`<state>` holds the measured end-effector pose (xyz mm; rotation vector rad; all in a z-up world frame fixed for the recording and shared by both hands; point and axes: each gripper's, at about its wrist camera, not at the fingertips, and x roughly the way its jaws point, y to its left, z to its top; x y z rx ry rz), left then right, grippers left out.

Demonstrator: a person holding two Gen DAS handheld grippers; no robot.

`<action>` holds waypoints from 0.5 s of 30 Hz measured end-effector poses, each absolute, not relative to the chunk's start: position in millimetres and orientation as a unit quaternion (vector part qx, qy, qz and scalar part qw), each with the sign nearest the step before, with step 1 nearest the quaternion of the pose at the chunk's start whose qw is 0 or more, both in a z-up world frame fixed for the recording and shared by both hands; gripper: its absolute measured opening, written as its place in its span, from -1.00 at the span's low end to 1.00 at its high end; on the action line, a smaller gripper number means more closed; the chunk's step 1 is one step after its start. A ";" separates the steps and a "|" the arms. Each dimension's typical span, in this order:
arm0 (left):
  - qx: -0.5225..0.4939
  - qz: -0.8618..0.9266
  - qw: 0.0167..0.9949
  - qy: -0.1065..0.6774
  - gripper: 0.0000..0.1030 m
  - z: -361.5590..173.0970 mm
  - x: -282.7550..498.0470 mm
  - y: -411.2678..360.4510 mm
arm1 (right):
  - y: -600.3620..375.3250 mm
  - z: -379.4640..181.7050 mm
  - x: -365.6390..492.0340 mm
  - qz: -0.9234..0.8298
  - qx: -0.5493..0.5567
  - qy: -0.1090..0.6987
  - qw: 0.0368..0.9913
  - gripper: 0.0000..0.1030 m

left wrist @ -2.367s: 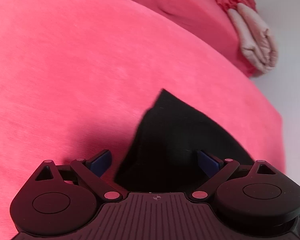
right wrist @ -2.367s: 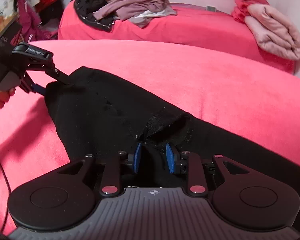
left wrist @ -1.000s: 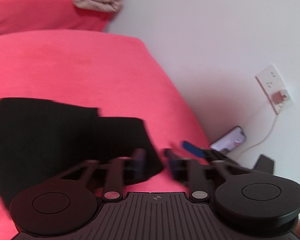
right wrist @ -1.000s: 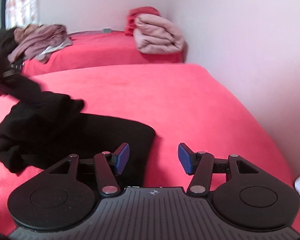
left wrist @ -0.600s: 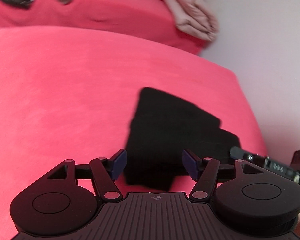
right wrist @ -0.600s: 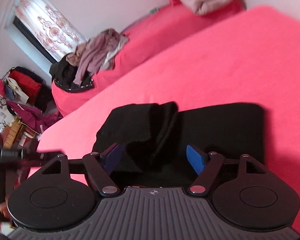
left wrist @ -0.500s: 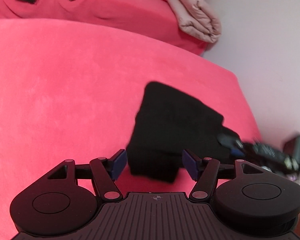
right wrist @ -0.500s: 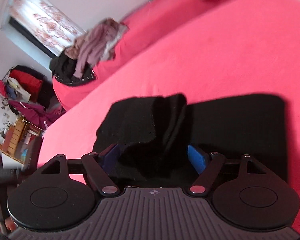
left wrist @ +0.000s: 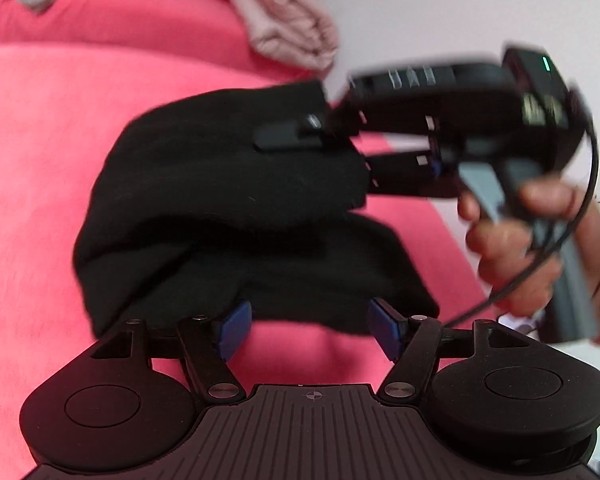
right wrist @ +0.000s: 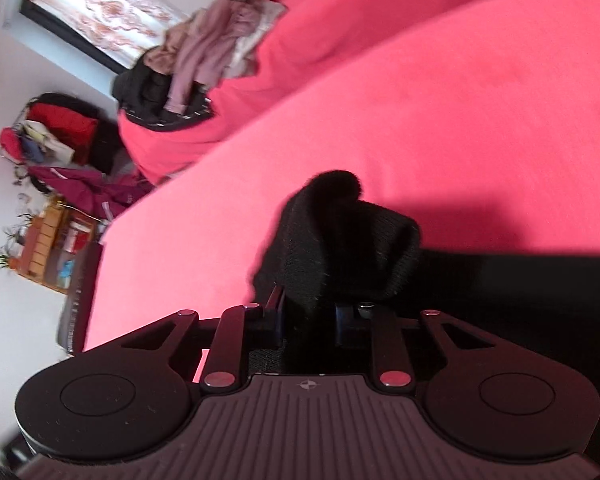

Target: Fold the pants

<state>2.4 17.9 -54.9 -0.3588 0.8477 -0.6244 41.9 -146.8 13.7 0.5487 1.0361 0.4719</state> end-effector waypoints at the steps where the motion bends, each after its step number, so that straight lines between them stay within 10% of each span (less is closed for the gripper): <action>1: -0.159 -0.291 0.860 0.387 1.00 -52.3 2.3 13.9 | -143.6 23.0 46.0 0.226 0.254 0.482 0.807 -0.53; 15: -0.171 -0.235 0.893 0.343 1.00 -66.8 23.0 0.1 | -142.0 78.4 52.3 0.285 0.271 0.439 0.808 -0.62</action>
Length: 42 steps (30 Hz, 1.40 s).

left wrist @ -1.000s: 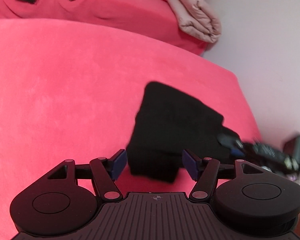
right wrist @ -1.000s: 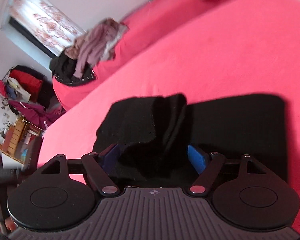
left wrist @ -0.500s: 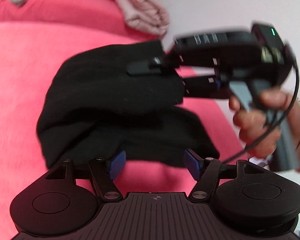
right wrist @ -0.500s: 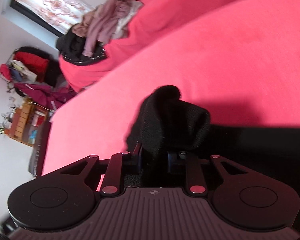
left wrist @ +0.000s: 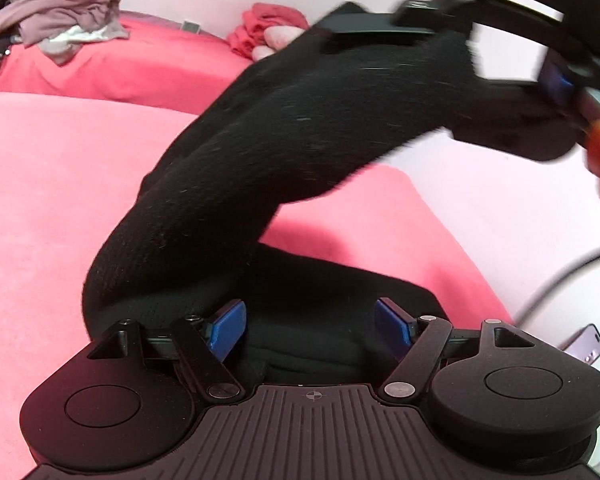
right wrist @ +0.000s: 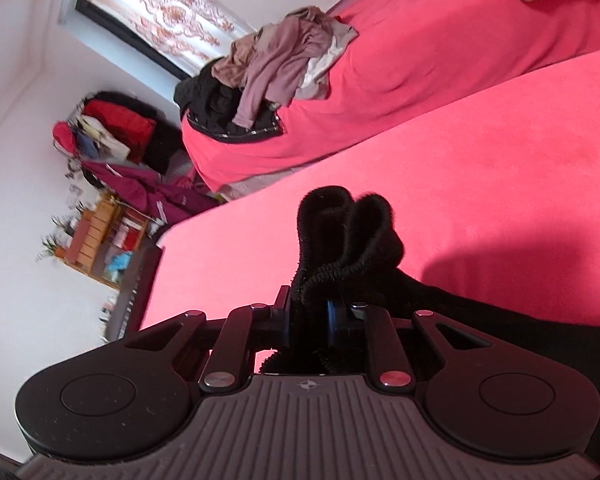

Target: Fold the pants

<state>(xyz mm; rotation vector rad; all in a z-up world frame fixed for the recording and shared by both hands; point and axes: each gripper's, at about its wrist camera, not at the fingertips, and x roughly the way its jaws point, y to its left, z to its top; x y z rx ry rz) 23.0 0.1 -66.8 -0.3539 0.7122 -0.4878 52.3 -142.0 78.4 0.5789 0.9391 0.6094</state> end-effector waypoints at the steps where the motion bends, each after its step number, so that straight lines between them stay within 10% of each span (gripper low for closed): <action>1: -0.163 -0.233 0.894 0.345 1.00 -68.9 24.6 -5.5 | -145.9 78.3 50.2 0.282 0.274 0.436 0.809 -0.63; 15: -0.018 -0.252 0.890 0.380 1.00 -81.2 -2.4 -32.1 | -301.0 -17.9 -32.4 0.093 0.414 0.402 0.811 -0.66; 29: 0.005 -0.236 0.872 0.429 1.00 -85.1 -14.9 -31.3 | -281.6 -25.0 -35.1 0.112 0.294 0.376 0.872 -0.58; 32: 0.017 -0.243 0.859 0.450 1.00 -80.1 -29.0 -16.6 | -298.2 -67.9 -38.1 0.061 0.319 0.423 0.846 -0.36; 36: 0.002 -0.229 0.852 0.471 1.00 -63.0 -50.5 28.1 | -313.1 -55.9 -55.0 -0.005 0.314 0.409 0.857 0.54; 42: -0.054 -0.195 0.888 0.413 1.00 -16.1 -23.0 63.4 | -275.1 -15.0 -40.0 -0.023 0.168 0.353 0.920 -0.03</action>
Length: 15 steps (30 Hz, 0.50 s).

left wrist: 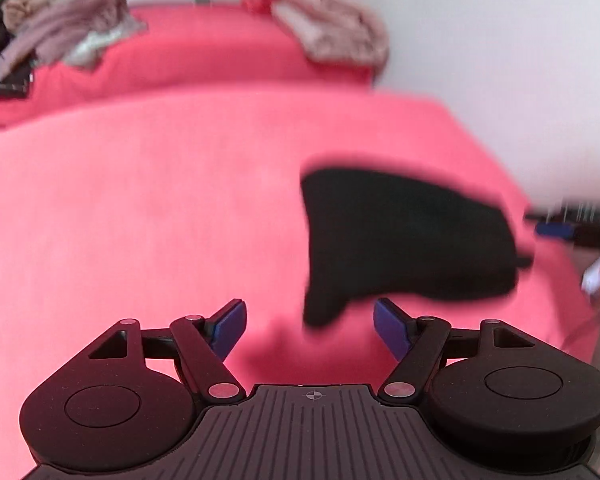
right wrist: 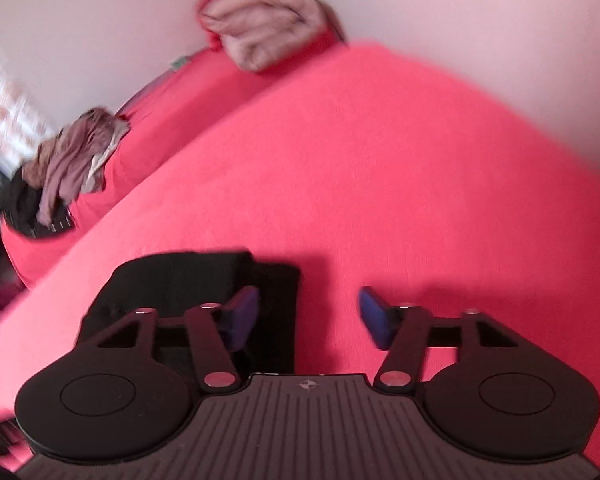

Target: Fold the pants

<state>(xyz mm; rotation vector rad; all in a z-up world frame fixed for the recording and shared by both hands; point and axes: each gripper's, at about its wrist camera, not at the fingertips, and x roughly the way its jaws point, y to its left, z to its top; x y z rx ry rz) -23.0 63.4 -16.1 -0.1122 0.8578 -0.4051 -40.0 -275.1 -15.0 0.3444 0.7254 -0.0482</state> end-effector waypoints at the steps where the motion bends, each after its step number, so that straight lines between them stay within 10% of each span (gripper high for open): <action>1: -0.066 -0.195 0.894 0.397 1.00 -10.2 -12.1 62.0 | -259.6 -11.2 -35.4 -0.011 0.136 0.341 0.930 -0.03; 9: -0.070 -0.234 0.883 0.402 1.00 -43.6 57.9 -13.8 | -190.5 -23.2 10.1 0.100 0.052 0.351 0.930 -0.08; 15: 0.002 -0.214 0.885 0.415 1.00 -83.2 33.4 -24.4 | -262.0 -49.4 14.4 0.049 0.180 0.379 0.906 -0.82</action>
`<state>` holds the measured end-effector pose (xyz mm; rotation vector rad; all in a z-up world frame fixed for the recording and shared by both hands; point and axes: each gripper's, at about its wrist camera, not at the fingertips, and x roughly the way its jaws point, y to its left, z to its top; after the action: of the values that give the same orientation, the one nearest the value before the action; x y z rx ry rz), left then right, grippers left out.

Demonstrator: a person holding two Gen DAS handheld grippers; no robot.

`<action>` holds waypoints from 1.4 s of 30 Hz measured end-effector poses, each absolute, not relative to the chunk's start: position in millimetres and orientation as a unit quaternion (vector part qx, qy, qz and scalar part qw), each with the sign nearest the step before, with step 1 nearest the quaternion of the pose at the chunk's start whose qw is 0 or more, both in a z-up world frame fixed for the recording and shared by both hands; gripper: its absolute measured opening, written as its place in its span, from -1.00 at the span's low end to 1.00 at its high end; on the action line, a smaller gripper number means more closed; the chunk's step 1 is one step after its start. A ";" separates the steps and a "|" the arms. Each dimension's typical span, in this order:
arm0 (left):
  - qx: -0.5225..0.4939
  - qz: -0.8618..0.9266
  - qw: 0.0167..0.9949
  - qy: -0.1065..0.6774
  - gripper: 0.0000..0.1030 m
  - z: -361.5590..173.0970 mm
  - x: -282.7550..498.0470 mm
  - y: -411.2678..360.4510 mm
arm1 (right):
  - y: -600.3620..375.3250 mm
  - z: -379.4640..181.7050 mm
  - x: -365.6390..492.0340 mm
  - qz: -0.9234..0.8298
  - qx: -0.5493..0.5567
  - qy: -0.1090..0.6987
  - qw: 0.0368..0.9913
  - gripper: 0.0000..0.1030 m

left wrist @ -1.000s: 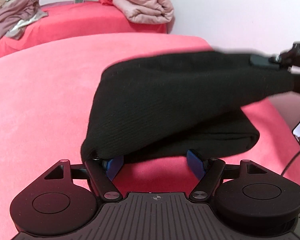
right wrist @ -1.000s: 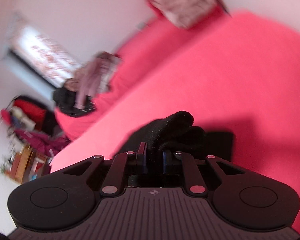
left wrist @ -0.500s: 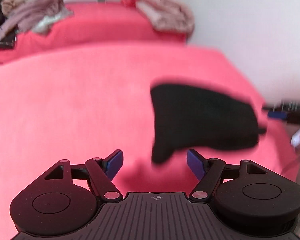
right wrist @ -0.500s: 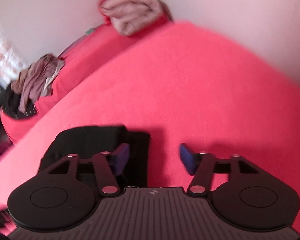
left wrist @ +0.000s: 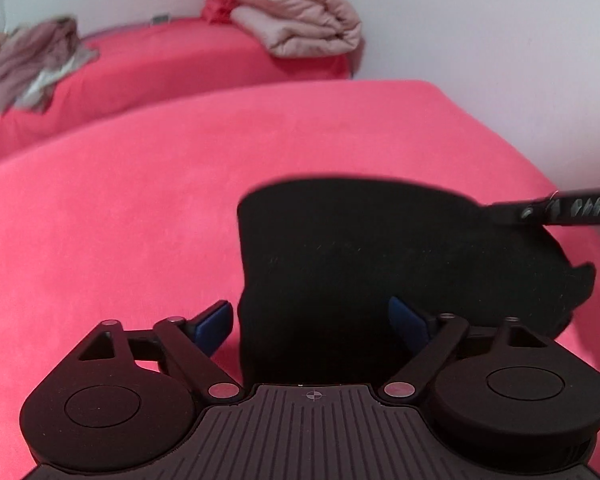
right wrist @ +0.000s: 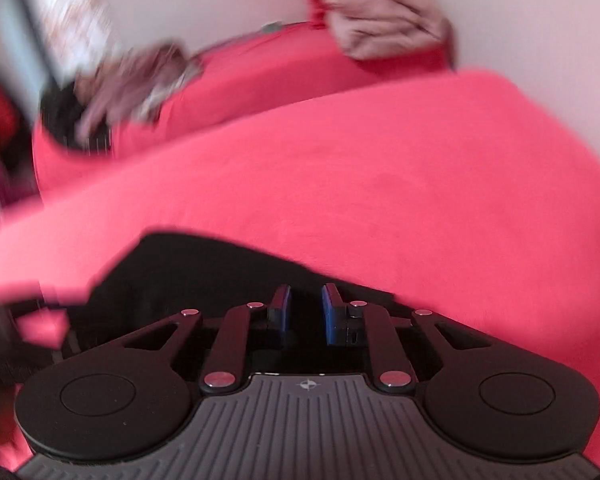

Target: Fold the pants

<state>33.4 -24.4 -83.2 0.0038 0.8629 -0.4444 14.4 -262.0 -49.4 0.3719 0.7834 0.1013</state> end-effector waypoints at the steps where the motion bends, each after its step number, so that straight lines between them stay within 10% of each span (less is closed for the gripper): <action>1: -0.022 -0.212 0.879 0.426 1.00 -82.4 37.3 -19.1 | -267.8 -44.4 11.3 0.034 0.187 0.379 0.906 -0.79; 7: -0.055 -0.185 0.869 0.455 1.00 -68.2 53.3 -10.3 | -235.1 -21.2 -25.3 0.052 0.092 0.352 0.930 0.29; 42: 0.083 -0.156 0.857 0.484 1.00 -42.6 59.6 -29.3 | -225.1 -37.2 -73.4 0.011 0.037 0.416 0.908 0.71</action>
<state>59.6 -29.3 -42.6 0.1736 1.0164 -0.3280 -73.4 -225.1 -37.2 0.0758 0.8593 0.0227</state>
